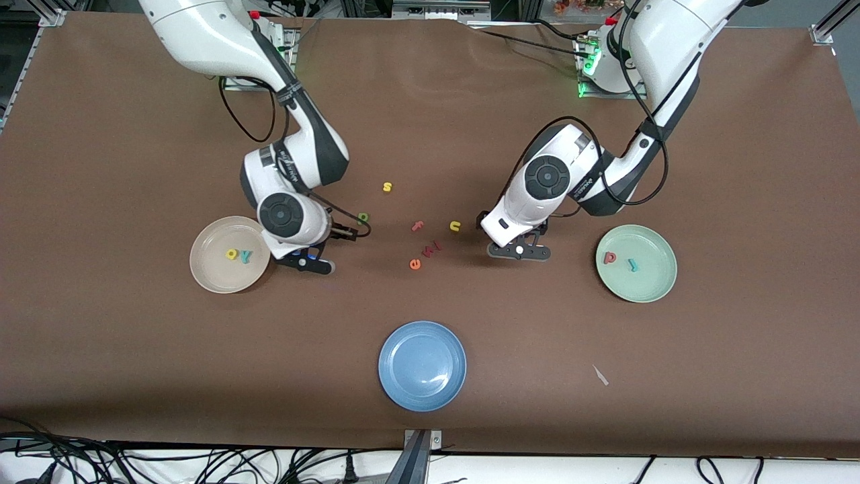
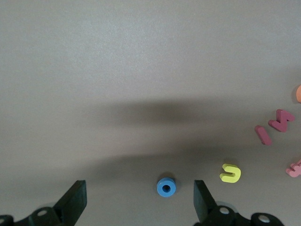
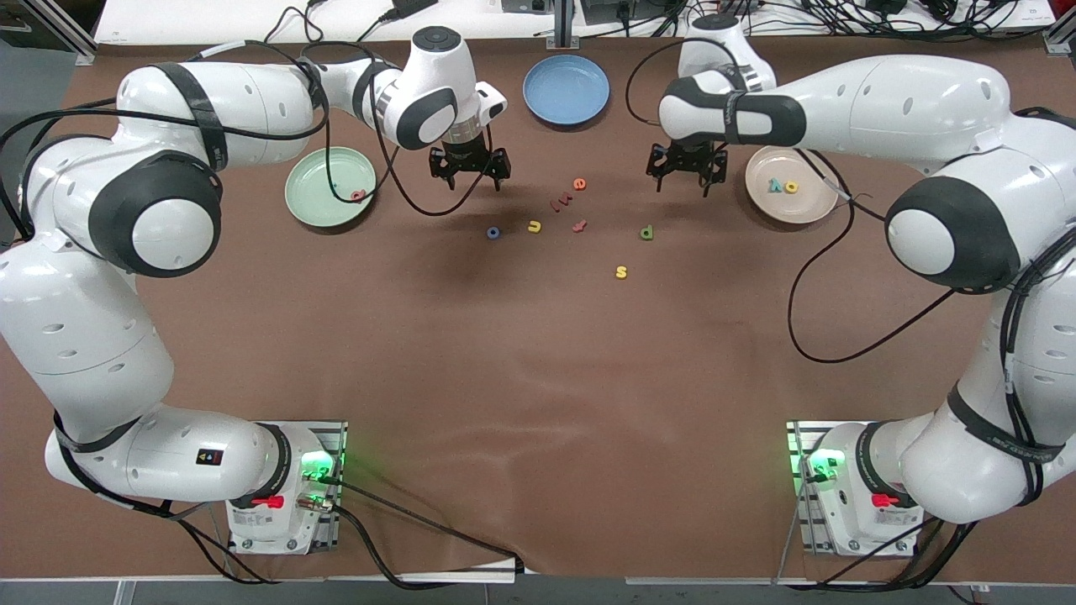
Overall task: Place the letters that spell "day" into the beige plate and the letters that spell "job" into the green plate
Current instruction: 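Grasp the green d with the right gripper while the left gripper hovers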
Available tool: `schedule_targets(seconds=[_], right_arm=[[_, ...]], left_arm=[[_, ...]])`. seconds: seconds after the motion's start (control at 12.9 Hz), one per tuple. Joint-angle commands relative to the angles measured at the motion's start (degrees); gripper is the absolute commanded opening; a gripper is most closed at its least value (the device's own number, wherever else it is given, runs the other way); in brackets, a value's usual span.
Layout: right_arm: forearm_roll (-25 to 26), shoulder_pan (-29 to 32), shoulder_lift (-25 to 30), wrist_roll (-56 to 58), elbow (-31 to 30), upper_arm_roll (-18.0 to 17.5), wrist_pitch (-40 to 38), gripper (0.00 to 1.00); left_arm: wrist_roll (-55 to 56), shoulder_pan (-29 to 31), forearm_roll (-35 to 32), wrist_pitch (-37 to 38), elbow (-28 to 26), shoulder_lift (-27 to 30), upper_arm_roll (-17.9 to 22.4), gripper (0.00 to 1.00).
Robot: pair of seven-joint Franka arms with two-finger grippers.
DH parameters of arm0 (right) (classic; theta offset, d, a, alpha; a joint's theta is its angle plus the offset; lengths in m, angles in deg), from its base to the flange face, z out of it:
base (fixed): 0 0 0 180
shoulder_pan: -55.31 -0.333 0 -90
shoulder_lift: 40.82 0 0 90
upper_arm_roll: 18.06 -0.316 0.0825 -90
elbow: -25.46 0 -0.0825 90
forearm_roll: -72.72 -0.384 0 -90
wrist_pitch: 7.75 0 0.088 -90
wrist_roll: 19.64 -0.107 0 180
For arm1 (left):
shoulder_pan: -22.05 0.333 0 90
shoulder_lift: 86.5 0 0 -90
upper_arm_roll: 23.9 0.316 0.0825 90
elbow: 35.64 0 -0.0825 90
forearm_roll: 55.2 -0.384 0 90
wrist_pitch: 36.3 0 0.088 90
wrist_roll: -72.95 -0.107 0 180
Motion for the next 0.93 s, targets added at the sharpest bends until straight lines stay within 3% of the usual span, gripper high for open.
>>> schedule_targets(seconds=[0.0,0.23,0.62,0.85], right_arm=[[-0.1,-1.9,4.8,-4.4,-9.5,0.0,8.8,1.0],[-0.1,-4.6,7.2,-8.3,-17.8,-0.1,20.6,1.0],[0.0,-7.1,7.1,-10.9,-23.5,-0.1,30.7,0.99],[0.0,-7.5,6.8,-10.8,-24.1,-0.1,31.8,0.87]], left_arm=[[0.3,-0.4,0.8,0.2,1.2,-0.6,0.2,1.0],[0.2,-0.4,0.8,0.2,1.3,-0.6,0.2,0.99],[0.3,-0.4,0.8,0.2,1.4,-1.0,0.3,0.99],[0.4,-0.5,0.9,-2.0,1.3,-1.8,0.3,0.98]])
